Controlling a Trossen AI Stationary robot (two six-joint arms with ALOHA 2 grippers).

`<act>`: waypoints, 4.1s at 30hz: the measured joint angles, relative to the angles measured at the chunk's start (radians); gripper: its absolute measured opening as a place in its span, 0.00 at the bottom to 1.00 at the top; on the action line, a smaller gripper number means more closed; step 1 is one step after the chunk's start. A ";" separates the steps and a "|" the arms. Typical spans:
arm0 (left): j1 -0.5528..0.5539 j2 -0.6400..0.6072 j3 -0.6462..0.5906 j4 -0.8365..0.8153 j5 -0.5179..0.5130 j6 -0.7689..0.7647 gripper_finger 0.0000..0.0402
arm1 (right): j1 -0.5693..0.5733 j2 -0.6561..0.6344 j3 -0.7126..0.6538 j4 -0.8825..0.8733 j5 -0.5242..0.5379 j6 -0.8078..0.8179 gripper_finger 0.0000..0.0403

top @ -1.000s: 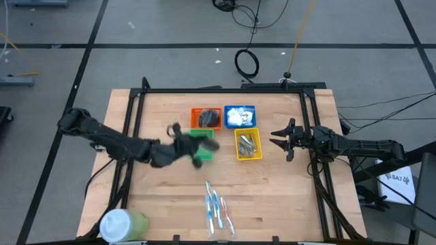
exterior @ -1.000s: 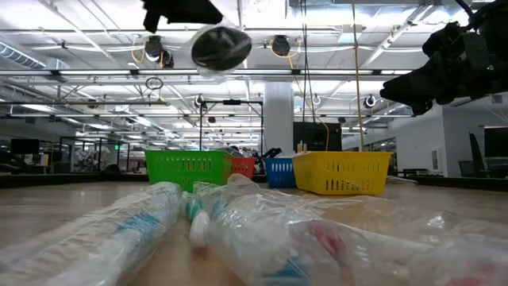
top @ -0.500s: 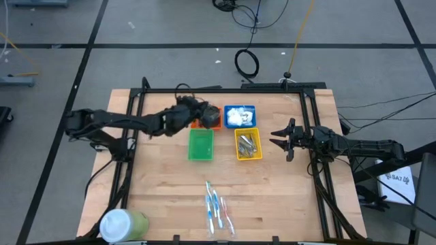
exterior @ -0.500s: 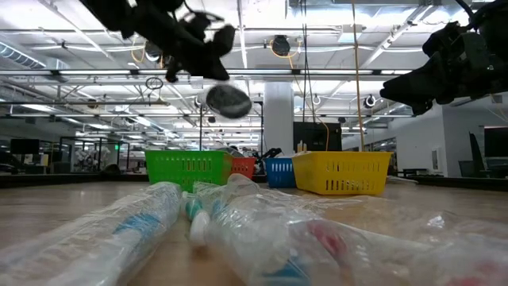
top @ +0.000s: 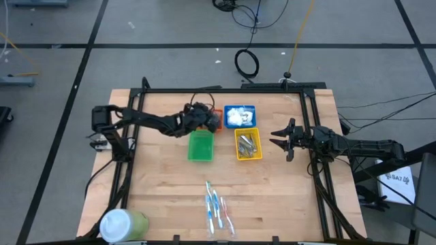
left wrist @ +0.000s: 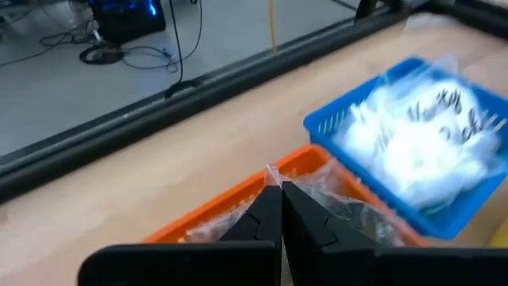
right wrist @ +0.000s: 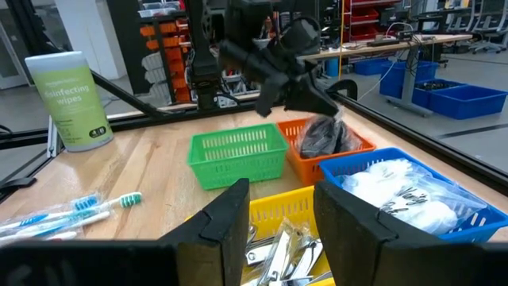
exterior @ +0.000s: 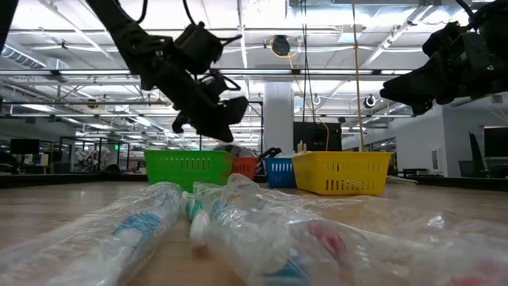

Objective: Pick & Place Travel size toiletries
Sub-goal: Put the black hairbrush into the orange bin, then put the blue toothbrush into the green bin

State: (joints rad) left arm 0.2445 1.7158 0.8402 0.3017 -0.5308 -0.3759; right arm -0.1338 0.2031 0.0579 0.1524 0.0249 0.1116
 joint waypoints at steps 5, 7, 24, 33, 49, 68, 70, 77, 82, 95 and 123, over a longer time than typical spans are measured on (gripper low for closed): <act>-0.001 0.025 0.000 0.007 0.000 -0.004 0.00 | 0.000 0.000 0.000 0.000 0.000 0.000 0.32; -0.001 0.026 0.000 0.005 0.001 0.000 0.01 | 0.000 0.000 0.000 0.000 0.000 0.000 0.32; 0.004 0.010 0.000 0.043 -0.042 0.020 0.26 | 0.000 0.000 0.000 0.000 0.000 0.000 0.32; -0.046 -0.124 -0.001 0.044 0.009 0.232 0.52 | 0.000 0.000 0.000 0.000 0.000 0.000 0.32; -0.656 -0.304 0.109 -0.301 0.138 0.215 0.52 | 0.000 0.000 0.000 0.000 0.000 0.000 0.32; -0.782 0.262 0.558 -0.620 0.572 -0.684 0.38 | 0.000 0.019 0.000 -0.001 0.000 0.000 0.32; -0.770 0.277 0.558 -0.624 0.580 -0.760 0.36 | 0.000 0.020 0.000 -0.003 0.000 0.000 0.32; -0.739 0.290 0.558 -0.773 0.571 -0.926 0.27 | 0.000 0.020 0.000 -0.003 0.000 0.000 0.32; -0.735 0.290 0.558 -0.856 0.596 -1.006 0.23 | 0.000 0.021 0.000 0.000 0.000 0.000 0.32; -0.765 0.290 0.558 -0.758 0.466 -0.906 0.23 | 0.000 0.021 0.000 0.000 0.000 0.000 0.32; -0.718 0.391 0.558 -0.455 0.500 -0.726 0.23 | 0.000 0.021 0.000 0.000 0.000 0.000 0.32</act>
State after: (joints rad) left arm -0.4734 2.1063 1.3987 -0.1533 -0.0310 -1.1020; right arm -0.1337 0.2241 0.0582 0.1520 0.0253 0.1120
